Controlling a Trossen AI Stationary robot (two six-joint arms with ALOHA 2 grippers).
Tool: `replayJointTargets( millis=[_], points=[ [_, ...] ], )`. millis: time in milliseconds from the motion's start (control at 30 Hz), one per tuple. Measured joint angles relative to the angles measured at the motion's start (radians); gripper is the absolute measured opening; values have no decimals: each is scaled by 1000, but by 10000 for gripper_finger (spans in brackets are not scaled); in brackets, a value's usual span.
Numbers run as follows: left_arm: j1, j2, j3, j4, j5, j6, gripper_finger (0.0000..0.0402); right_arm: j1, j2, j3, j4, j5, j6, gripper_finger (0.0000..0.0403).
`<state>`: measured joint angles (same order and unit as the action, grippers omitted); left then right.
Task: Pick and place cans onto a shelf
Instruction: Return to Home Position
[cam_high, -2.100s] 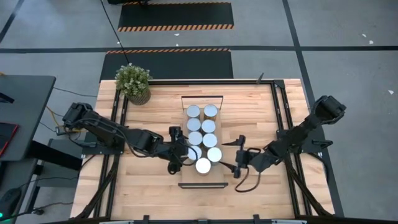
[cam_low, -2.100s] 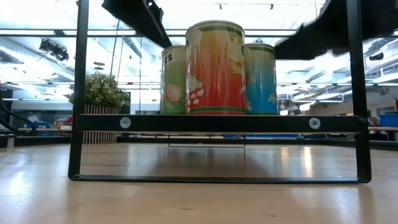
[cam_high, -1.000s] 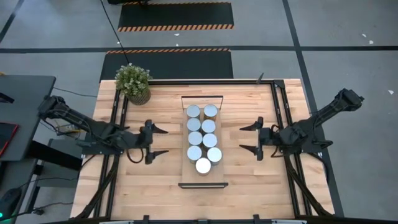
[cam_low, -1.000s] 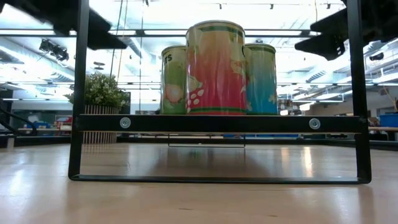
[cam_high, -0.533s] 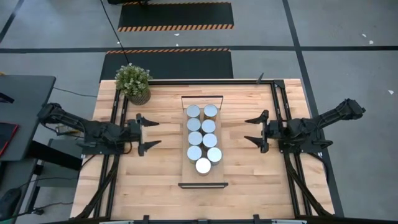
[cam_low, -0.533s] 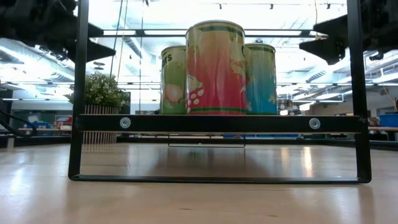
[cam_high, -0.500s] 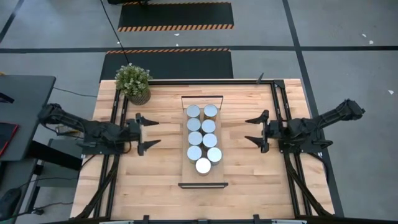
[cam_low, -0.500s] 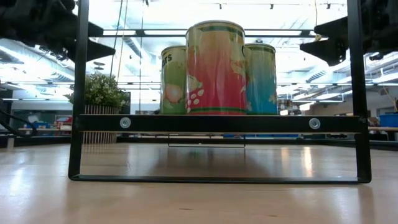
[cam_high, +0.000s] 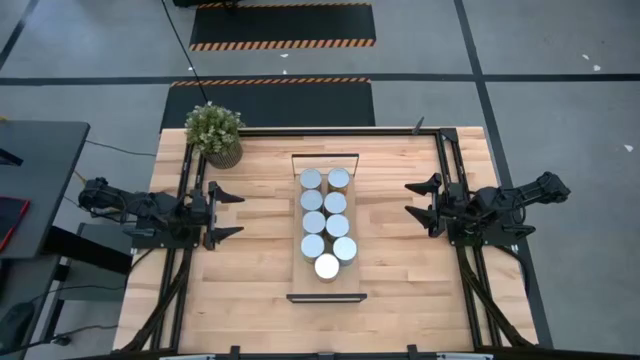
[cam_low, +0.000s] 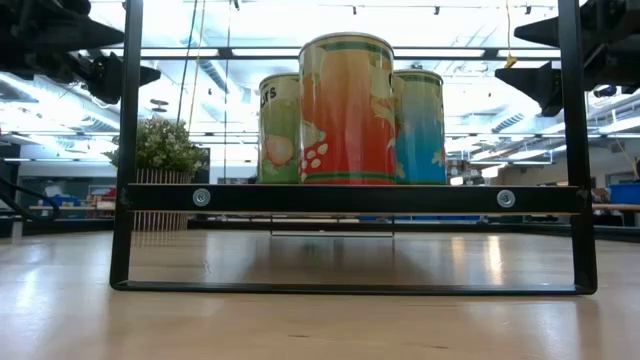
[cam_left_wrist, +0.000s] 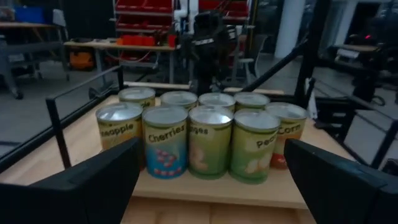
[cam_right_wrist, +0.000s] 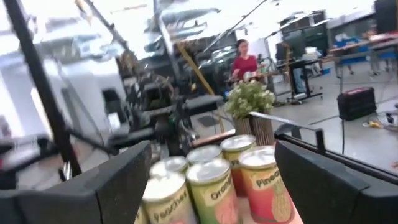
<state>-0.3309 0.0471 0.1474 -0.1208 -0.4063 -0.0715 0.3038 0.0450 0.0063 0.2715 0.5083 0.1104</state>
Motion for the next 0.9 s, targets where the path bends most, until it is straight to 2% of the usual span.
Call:
replayJointTargets(
  millis=[133, 333, 900],
  points=[
    [0, -44, -26, -3, 78, 4, 396, 0, -15, 0, 59, 51, 53, 348],
    [0, -42, -61, 11, 244, -6, 396, 0, -13, 0, 103, 49, 48, 348],
    [0, -34, -60, 13, 243, -22, 396, 0, -13, 0, 101, 48, 45, 348]
  ],
)
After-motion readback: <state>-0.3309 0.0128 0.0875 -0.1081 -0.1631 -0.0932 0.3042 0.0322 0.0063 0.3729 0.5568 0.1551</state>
